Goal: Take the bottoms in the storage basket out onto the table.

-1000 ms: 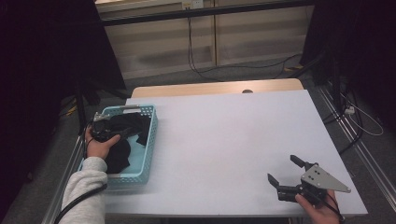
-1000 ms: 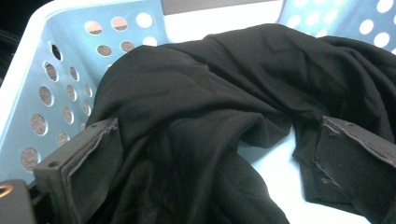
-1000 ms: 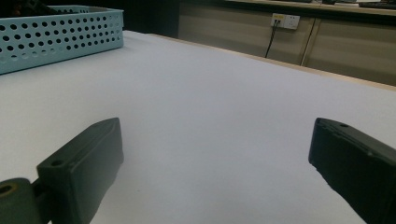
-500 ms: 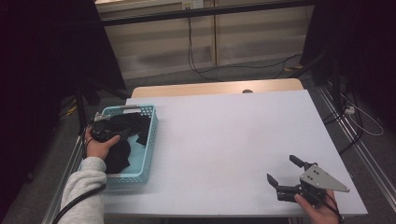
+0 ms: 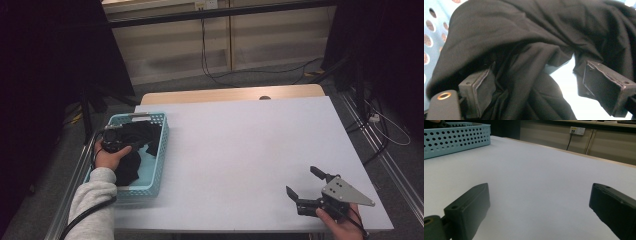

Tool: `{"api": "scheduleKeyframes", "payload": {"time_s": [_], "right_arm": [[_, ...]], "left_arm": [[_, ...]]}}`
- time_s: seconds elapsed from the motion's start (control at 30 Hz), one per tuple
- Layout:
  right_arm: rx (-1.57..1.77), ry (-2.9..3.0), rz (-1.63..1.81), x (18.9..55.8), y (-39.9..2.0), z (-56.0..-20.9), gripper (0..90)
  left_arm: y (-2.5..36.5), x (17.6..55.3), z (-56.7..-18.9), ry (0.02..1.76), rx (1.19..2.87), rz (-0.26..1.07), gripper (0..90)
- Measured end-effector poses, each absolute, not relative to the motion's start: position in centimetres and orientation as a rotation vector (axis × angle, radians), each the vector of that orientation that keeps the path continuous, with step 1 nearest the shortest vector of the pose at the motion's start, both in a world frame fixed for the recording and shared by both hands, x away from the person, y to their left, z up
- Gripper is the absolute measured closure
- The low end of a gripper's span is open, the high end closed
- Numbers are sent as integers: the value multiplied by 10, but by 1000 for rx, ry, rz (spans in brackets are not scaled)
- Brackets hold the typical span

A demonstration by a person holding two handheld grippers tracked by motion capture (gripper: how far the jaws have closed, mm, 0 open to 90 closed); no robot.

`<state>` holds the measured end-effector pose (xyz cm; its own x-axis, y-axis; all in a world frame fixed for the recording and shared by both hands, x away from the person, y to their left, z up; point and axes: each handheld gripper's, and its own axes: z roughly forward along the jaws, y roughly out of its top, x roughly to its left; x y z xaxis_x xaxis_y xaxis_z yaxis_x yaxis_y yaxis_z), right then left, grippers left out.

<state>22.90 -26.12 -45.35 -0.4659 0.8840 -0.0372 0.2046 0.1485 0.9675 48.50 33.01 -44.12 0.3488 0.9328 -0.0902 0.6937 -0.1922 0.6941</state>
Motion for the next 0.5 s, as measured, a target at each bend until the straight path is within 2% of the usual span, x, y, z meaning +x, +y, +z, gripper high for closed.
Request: {"api": "scheduleKeyframes", "payload": {"time_s": [0.3, 0.4, 0.5], "right_arm": [[1040, 1794, 1348, 229, -261, -454, 23], [1039, 1796, 1344, 229, -261, -454, 23], [1042, 1789, 1348, 230, -262, -454, 24]], "left_arm": [[330, 487, -445, 1491, 1962, 451, 168], [331, 487, -445, 1514, 1959, 442, 218], [331, 487, -444, 1552, 1944, 456, 340]]}}
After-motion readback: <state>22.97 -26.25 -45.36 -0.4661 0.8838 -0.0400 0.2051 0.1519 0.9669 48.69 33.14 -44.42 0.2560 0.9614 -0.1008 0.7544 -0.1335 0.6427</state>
